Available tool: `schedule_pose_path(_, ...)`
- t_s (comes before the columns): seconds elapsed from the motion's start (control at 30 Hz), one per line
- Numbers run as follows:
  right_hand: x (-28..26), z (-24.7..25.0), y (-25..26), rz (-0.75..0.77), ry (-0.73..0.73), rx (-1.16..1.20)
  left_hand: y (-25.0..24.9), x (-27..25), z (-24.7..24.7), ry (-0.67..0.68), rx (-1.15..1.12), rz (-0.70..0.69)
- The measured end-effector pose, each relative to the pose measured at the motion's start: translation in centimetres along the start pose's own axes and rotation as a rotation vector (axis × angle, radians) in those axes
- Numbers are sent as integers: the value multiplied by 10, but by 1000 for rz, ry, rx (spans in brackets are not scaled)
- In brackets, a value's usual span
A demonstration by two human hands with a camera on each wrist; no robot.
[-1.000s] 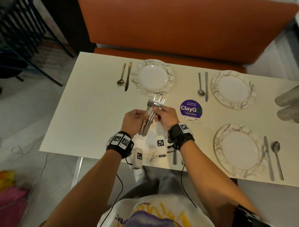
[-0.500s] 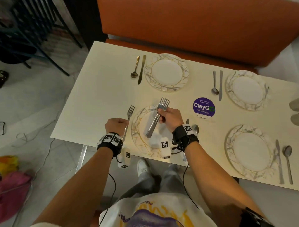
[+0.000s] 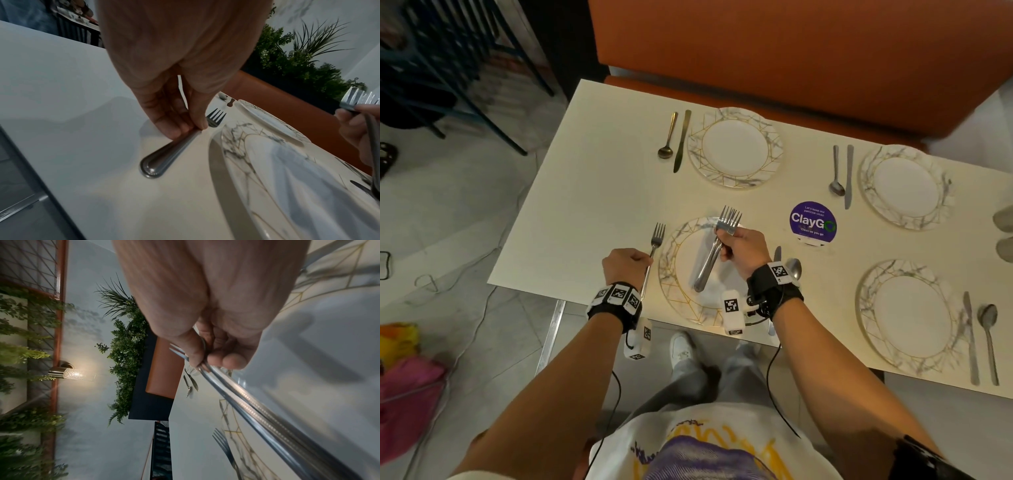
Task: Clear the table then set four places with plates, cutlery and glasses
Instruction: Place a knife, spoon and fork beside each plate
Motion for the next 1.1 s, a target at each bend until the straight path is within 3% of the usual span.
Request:
schedule_pose_path(0.3,-6,9,6,12,2,-11,-10,-1,9,-55,37,-33)
schedule_pose_path(0.43,-12,21,8,15,-10,5,-54,-9,3,-165,81,-316)
schedule_pose_path(0.5,-18,31,10,16,-22,16,-85,-20,-15,-120,43,-457)
schedule_pose_path(0.57,-23,45,14,17,-44,34,-117,-34,-42,6,-28,-513)
schedule_pose_path(0.7,-26,77,17,36,-89,59,-151,-57,-107,386,-164,-382)
schedule_pose_path(0.77,-27,101,17,38,-112,64,-167,-72,-135,503,-226,-334)
schedule_pose_path(0.97,-31,190,11,48,-221,44,-213,-112,-195,558,-288,-310)
schedule_pose_path(1.1,-31,253,4,55,-243,30,-235,-141,-240,600,-409,-165)
Point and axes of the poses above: each hand's wrist, its own x-axis towards the middle knuckle, its own z-axis out of the back of the hand, y = z × x, the point moved 7 cm from there along x, towards the middle knuckle, and after that the axes turned 4 degrees about -z, right-handed, at the moved point
